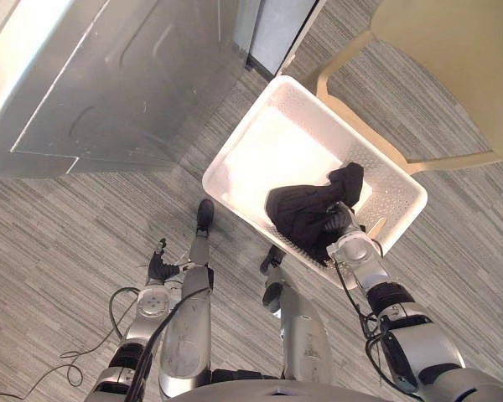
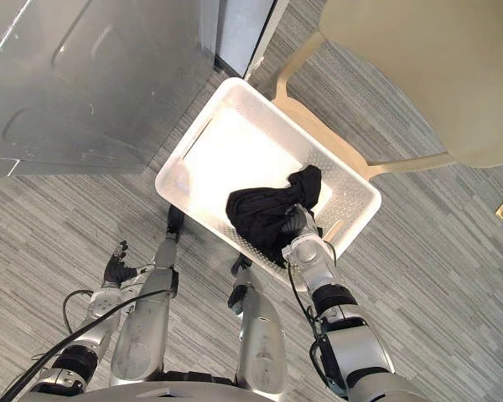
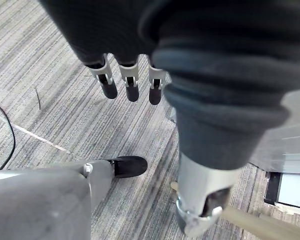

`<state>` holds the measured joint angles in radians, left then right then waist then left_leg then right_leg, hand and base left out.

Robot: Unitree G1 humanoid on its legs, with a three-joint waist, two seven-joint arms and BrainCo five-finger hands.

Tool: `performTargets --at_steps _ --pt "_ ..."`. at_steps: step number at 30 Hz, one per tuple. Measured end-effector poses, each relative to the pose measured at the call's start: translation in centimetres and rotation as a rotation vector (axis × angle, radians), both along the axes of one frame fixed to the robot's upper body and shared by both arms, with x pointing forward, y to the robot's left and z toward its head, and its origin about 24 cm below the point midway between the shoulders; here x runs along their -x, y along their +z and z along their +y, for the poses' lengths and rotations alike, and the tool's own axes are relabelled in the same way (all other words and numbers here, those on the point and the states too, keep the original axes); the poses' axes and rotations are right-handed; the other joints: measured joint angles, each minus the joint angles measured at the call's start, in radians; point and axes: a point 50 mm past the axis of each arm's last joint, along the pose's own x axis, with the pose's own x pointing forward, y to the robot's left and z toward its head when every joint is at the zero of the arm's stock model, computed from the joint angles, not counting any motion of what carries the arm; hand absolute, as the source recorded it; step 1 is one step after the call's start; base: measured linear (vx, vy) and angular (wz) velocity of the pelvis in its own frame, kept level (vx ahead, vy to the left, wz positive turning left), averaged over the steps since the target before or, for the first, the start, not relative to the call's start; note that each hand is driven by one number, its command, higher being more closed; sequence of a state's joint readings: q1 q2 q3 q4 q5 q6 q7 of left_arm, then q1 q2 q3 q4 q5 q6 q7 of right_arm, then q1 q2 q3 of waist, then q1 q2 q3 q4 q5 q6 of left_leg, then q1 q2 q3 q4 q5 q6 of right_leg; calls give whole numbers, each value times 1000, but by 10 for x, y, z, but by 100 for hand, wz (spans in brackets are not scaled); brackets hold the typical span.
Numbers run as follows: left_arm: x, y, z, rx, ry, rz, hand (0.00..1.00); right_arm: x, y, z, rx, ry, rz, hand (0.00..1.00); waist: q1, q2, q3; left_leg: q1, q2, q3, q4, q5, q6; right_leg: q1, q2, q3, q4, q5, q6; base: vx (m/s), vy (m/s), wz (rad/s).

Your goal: Pick up the laundry basket with both hands and put the clothes into the washing machine.

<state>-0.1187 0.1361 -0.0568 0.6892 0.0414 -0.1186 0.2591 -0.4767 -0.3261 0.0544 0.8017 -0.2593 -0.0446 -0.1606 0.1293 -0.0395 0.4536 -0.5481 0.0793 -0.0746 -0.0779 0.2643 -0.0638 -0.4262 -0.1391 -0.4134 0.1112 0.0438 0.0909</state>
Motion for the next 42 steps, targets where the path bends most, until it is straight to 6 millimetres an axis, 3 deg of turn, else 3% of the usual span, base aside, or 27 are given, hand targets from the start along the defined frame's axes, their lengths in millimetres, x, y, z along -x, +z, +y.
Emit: performTargets --at_steps 8,10,14,17,21,24,28,32,37,39,42 --pt "2 -2 5 22 100 8 0 3 16 -15 -734 -444 -307 100 6 -4 4 28 1 18 -1 -7 -4 6 -12 11 35 -17 1 6 -8 -3" --pt "2 -2 4 40 117 10 0 3 22 -14 -820 -478 -362 100 7 -5 5 34 1 24 -1 -10 -7 7 -14 16 42 -19 1 12 -18 -8" --pt "3 -4 -3 74 146 13 0 5 33 -5 -1025 -508 -478 100 7 -5 5 51 2 33 -1 -20 -3 20 -16 19 45 -21 3 9 -23 -3" --pt "3 -5 -8 94 148 21 0 5 30 3 -1138 -534 -492 100 9 -6 5 67 1 36 -1 -20 -6 37 -18 18 45 -24 4 10 -11 0" --pt "6 -9 -11 116 158 43 0 -2 32 36 -1327 -504 -474 100 9 -6 6 89 1 45 -1 -25 -9 55 -20 21 46 -26 5 2 -8 -1" --pt "10 -15 -13 123 161 77 0 -3 35 58 -1385 -436 -448 100 12 -5 6 111 1 45 -1 -29 -10 78 -21 20 46 -29 6 7 -15 2" --pt "12 -17 -12 135 169 88 0 3 52 101 -1397 -175 -412 100 21 -5 6 165 1 50 -1 -45 -6 131 -25 18 53 -46 6 9 -21 3" --pt "22 -24 -7 126 178 121 0 15 53 122 -1398 -20 -374 100 19 -5 4 216 0 70 -1 -59 -5 185 -30 14 53 -62 13 45 -30 6" --pt "43 -34 5 101 186 185 0 31 33 122 -1445 -26 -307 100 5 -13 -41 268 -11 71 -1 -66 -3 241 -37 9 47 -81 20 106 -35 6" --pt "56 -38 3 101 170 206 0 42 16 116 -1494 -82 -274 100 -4 -12 -120 290 -19 71 -1 -78 -5 271 -43 1 37 -93 27 137 -39 10" --pt "62 -37 -4 99 119 198 0 57 14 111 -1590 -109 -291 100 -18 -13 -201 343 -19 78 -1 -99 -12 338 -37 -2 0 -93 28 128 -35 -1"
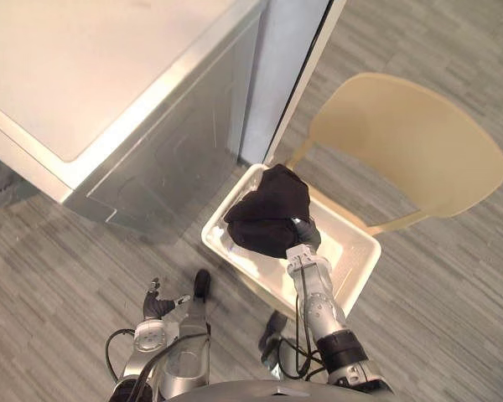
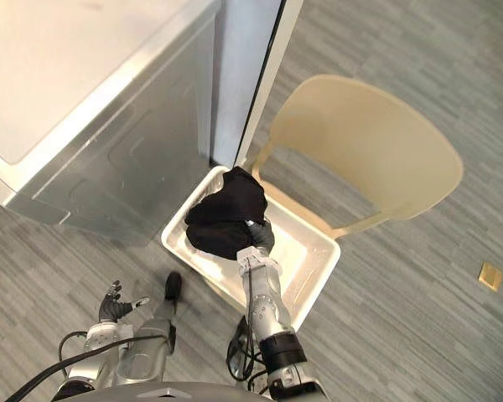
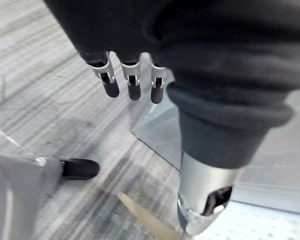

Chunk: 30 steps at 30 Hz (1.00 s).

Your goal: Pick up the laundry basket with both hands and put the clothes into the washing machine.

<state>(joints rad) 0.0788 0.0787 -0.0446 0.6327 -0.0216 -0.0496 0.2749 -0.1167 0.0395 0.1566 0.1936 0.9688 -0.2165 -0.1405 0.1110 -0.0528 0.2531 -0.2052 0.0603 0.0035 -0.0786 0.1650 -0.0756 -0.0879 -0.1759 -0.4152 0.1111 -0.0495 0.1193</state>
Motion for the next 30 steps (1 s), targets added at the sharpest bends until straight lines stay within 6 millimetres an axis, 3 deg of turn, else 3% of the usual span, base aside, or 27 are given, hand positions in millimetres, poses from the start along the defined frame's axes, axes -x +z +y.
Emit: performTargets --at_steps 3,9,15,19,24,30 --pt "0 4 -8 1 -52 -22 0 8 -1 -4 -54 -16 -8 100 -10 0 -71 23 4 11 0 -9 -1 24 6 7 -21 0 0 60 -23 -9" --pt "-7 15 -23 14 -143 -83 0 17 -7 -9 -126 -46 14 100 -28 5 -148 66 21 40 0 -14 -7 59 22 33 -43 9 -5 6 -13 -15" --pt "-12 30 -39 69 -186 -162 0 19 17 -14 -179 -80 -88 100 -48 37 -194 90 29 71 0 -15 -6 86 37 54 -94 45 -7 -57 6 -15" --pt "-23 55 -50 97 -227 -284 0 20 35 -15 -195 -86 -164 100 -51 55 -232 107 31 87 0 -15 -5 97 40 74 -108 57 -7 -31 6 -12" --pt "-48 104 -71 126 -313 -513 0 23 61 -19 -217 -108 -284 100 -62 75 -273 122 31 111 -1 -15 -4 108 44 97 -137 80 -7 -32 7 -13" --pt "-83 144 -79 154 -354 -682 0 23 73 -17 -212 -85 -329 100 -86 81 -288 136 36 153 -2 -15 -4 104 49 141 -159 108 -10 -39 6 -22"
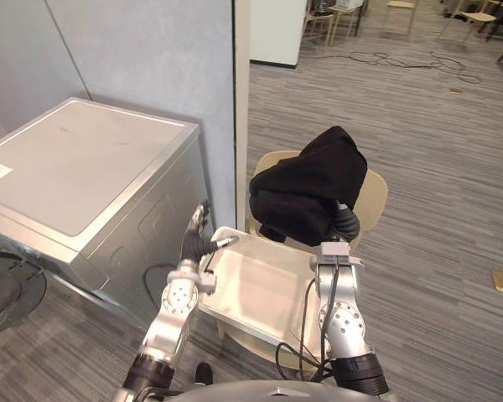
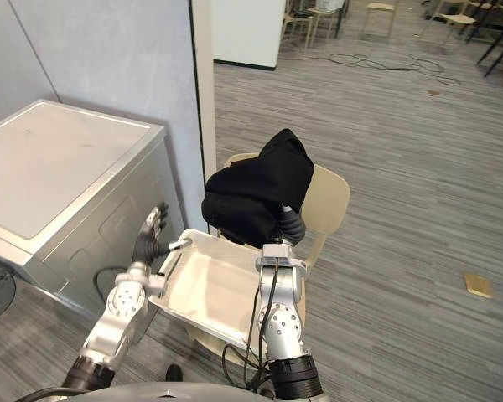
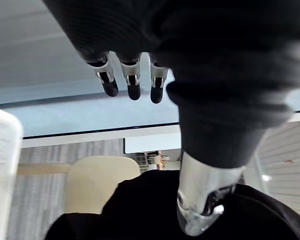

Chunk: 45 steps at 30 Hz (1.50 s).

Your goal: Pick up the laundry basket with both hands and put the clothes into the washing machine.

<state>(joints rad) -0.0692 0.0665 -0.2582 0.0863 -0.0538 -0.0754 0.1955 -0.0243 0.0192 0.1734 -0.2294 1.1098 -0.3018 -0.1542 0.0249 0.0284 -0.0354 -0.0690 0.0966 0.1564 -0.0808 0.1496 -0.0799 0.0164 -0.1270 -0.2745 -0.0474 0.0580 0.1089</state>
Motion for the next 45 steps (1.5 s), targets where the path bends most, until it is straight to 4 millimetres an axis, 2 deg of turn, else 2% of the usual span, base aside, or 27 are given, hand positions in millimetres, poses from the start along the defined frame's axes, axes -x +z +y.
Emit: performTargets --at_steps 2,5,8,14,21,31,36,37,41,45 --pt "-12 26 -6 35 -50 -92 0 2 7 1 17 18 -29 100 -12 0 -3 1 1 13 -4 -8 -6 -4 2 16 -8 6 -6 -50 5 -19" --pt "-21 55 -16 26 -114 -208 0 3 13 0 30 23 -58 100 -28 1 -10 4 0 19 -4 -7 -6 -7 4 23 -8 10 -6 -32 5 -8" --pt "-26 67 -23 15 -155 -253 0 1 17 -1 43 27 -76 100 -35 8 -18 4 0 24 -4 -6 -4 -15 5 37 -8 13 -6 -13 2 -12" --pt "-30 78 -45 -67 -287 -298 0 0 18 -5 74 24 -73 100 -45 15 -23 3 0 25 -5 -1 3 -18 6 41 -8 16 -1 -2 0 -1" --pt "-38 70 -68 -157 -413 -252 0 0 17 -6 77 23 -70 100 -63 14 -23 4 0 33 -5 2 5 -22 5 48 -9 23 0 -2 2 -2" --pt "-34 43 -102 -309 -568 -165 0 0 17 -9 82 18 -65 100 -78 13 -24 4 0 35 -5 2 5 -21 6 54 -17 26 4 0 0 0" --pt "-30 37 -111 -325 -614 -147 0 0 16 -9 82 19 -62 100 -84 9 -30 4 0 37 -5 2 5 -21 6 58 -22 26 8 0 0 0" --pt "-29 35 -113 -326 -619 -141 100 0 16 -9 82 19 -61 100 -85 8 -31 4 0 37 -5 2 5 -21 6 58 -23 26 8 0 0 0" --pt "-26 32 -121 -317 -641 -123 100 0 16 -9 82 18 -60 100 -85 3 -36 3 -1 37 -5 2 5 -21 6 58 -23 26 9 0 0 0" --pt "-29 37 -123 -300 -629 -136 100 1 16 -9 80 14 -60 100 -86 -4 -43 2 -1 35 -5 2 5 -20 6 56 -23 26 9 0 0 0"
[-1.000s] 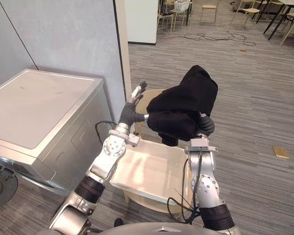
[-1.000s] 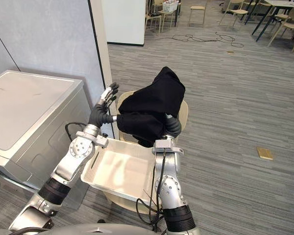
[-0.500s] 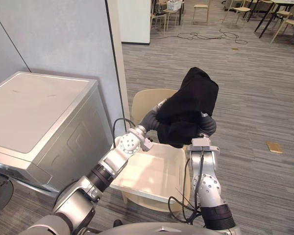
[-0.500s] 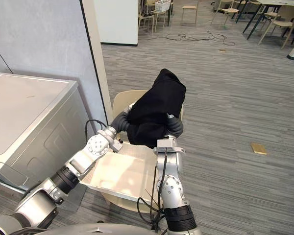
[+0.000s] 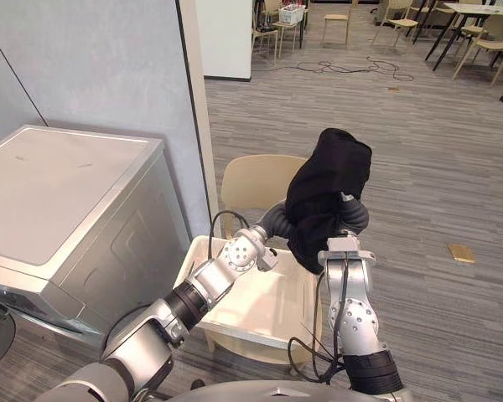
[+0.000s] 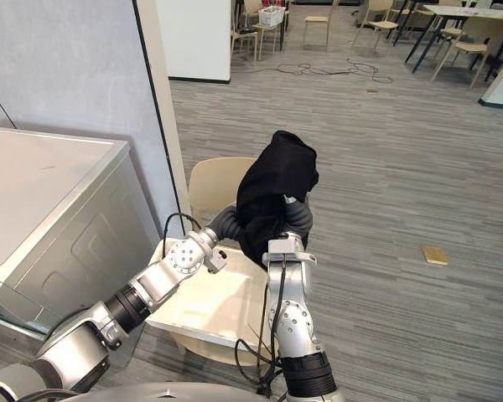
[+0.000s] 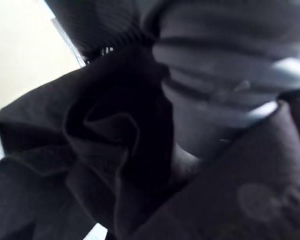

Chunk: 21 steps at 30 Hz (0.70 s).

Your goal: Pick up the laundry basket with both hands and put the clothes into the washing machine.

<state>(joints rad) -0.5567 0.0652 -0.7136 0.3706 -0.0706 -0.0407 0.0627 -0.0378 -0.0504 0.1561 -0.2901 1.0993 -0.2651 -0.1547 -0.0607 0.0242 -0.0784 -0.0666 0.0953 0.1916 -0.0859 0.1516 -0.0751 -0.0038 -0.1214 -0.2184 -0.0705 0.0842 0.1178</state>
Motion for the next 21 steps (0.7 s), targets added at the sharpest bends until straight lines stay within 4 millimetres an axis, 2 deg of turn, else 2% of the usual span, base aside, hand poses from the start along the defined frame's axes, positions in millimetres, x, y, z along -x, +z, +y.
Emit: performTargets --at_steps 16,17,21 --pt "-1 5 -2 35 22 5 100 6 -6 -3 -5 -18 15 100 2 -1 -1 -2 -4 -7 0 1 1 2 -5 -13 8 -6 1 0 0 0" --pt "-1 5 -2 41 24 14 100 7 -7 -3 -3 -19 20 0 2 -1 -1 -2 -5 -7 0 1 1 1 -6 -14 9 -7 1 0 0 0" --pt "1 7 10 119 50 52 100 19 -29 -13 85 0 95 0 5 -5 0 -4 -6 -16 0 1 2 0 -7 -18 16 -16 -4 1 0 4"
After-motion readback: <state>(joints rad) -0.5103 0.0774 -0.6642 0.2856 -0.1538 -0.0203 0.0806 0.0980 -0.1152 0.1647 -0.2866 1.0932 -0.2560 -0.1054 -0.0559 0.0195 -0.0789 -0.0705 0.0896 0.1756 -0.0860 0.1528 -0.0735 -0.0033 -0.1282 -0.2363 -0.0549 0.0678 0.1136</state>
